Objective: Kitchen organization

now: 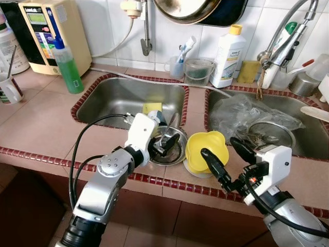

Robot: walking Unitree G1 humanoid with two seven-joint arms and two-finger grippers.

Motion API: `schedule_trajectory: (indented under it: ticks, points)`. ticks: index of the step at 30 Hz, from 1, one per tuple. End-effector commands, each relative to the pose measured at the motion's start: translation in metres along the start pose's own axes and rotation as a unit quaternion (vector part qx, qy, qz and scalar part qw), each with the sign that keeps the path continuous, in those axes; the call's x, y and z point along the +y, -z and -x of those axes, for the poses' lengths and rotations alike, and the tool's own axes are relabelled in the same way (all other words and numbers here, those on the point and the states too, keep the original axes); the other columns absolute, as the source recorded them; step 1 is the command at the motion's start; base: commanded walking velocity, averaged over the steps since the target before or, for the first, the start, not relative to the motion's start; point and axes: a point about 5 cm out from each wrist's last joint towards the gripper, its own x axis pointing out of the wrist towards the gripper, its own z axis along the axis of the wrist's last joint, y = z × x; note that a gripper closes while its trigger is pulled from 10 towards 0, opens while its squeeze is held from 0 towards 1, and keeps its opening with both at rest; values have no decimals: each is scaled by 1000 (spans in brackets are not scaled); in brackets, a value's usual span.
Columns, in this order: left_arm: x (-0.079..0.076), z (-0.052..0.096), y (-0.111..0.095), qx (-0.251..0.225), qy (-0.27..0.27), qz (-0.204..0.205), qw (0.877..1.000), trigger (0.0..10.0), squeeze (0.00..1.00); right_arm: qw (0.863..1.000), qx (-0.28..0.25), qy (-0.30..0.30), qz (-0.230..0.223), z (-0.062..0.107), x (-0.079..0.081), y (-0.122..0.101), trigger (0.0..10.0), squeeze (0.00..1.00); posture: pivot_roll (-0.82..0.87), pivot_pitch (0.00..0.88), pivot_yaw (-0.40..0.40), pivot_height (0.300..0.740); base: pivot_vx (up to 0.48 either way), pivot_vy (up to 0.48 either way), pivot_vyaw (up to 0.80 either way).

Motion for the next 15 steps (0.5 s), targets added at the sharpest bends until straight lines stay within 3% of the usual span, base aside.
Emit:
schedule_trajectory:
  ticks: [1,10,15]
  points:
    - [4,-3,-1,12,-11,9,1000,10000,0,1000,-4,-2,6,2,1,-5,10000,0,-219,43,49,740,0,0,0]
    - [2,-14,-4,23,-13,8,1000,10000,0,1000,-8,-5,3,4,7,-8,10000,0,-235,51,59,740,0,0,0]
    - [-1,-20,6,38,-4,9,999,10000,0,1000,-11,-7,-1,5,11,-10,10000,0,-246,58,54,740,0,0,0]
